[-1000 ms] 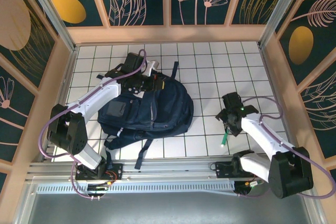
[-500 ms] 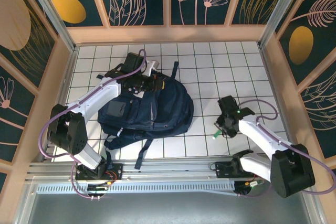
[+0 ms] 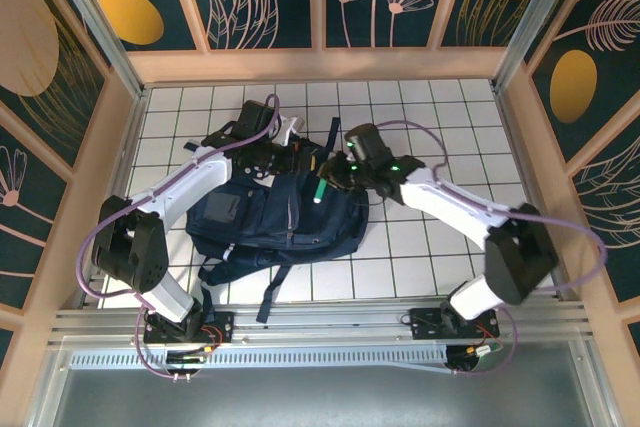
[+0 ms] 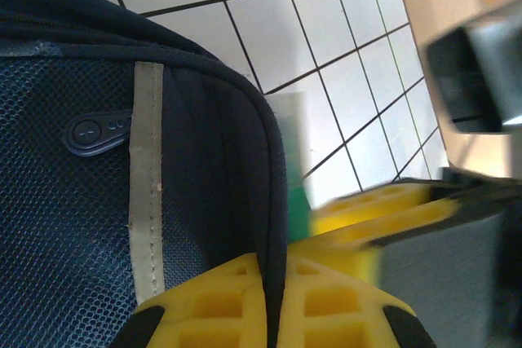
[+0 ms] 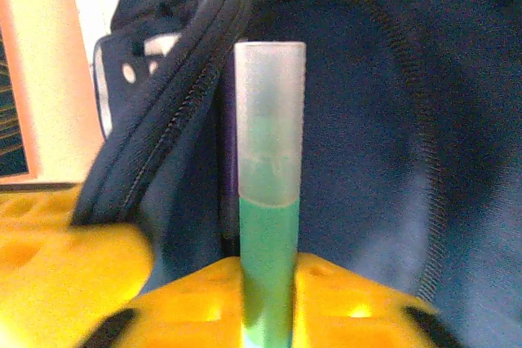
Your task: Pack books, pencil case, and school supplies into a backpack
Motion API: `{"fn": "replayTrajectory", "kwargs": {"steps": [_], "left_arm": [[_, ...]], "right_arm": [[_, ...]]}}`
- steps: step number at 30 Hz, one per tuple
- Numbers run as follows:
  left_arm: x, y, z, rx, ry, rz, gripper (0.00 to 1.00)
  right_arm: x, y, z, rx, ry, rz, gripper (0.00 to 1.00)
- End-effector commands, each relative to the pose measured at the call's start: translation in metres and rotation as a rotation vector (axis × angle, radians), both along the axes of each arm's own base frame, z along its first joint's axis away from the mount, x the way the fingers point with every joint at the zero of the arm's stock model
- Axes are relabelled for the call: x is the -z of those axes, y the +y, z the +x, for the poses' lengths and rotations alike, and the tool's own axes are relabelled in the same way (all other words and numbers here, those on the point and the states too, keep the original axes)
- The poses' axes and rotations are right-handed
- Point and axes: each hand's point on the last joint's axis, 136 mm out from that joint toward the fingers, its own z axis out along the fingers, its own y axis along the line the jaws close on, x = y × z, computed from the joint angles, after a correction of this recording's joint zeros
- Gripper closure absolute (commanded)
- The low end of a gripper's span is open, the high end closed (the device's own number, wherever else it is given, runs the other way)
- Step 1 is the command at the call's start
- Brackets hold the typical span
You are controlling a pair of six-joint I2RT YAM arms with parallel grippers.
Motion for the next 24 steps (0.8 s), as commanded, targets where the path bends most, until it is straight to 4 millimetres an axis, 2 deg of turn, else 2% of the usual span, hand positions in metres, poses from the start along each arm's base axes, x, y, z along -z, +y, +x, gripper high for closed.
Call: {"fn": "replayTrajectory", "kwargs": {"steps": [1,3,6,9,12,15,17,19,22,24], "left_arm": [[-0.029,-0.010,0.006,0.023,-0.042,-0.084,1.00],[-0.028,-0.006,0.008,0.009,-0.042,-0.076,0.94],[-0.036,0.007,0.011,-0.001,-0.092,-0.049,0.66],[-0.056,0.030,0.012,-0.011,-0.219,0.030,0.49],[-0.069,0.051,0.009,-0.016,-0.332,0.129,0.38],[-0.058,0.070,-0.003,0.040,-0.430,0.251,0.37],[-0.037,0.079,-0.021,0.145,-0.485,0.320,0.39],[-0.016,0.082,-0.051,0.319,-0.546,0.342,0.41],[0.009,0.080,-0.092,0.539,-0.671,0.343,0.46],[0.021,0.075,-0.118,0.704,-0.771,0.338,0.35]], "right_arm": [[0.000,0.032,0.009,-0.080,-0.031,0.035,0.51],[0.012,0.029,0.008,-0.083,0.004,0.015,0.46],[0.020,0.004,-0.002,-0.084,0.004,-0.032,0.39],[0.029,-0.023,-0.026,-0.139,-0.005,-0.114,0.38],[0.038,-0.047,-0.051,-0.171,-0.015,-0.187,0.38],[0.039,-0.074,-0.065,-0.125,-0.020,-0.220,0.39],[0.037,-0.091,-0.068,-0.098,-0.018,-0.232,0.39],[0.035,-0.102,-0.068,-0.084,-0.021,-0.237,0.39],[0.028,-0.094,-0.069,-0.134,-0.046,-0.198,0.38],[0.026,-0.077,-0.070,-0.190,-0.048,-0.133,0.37]]}}
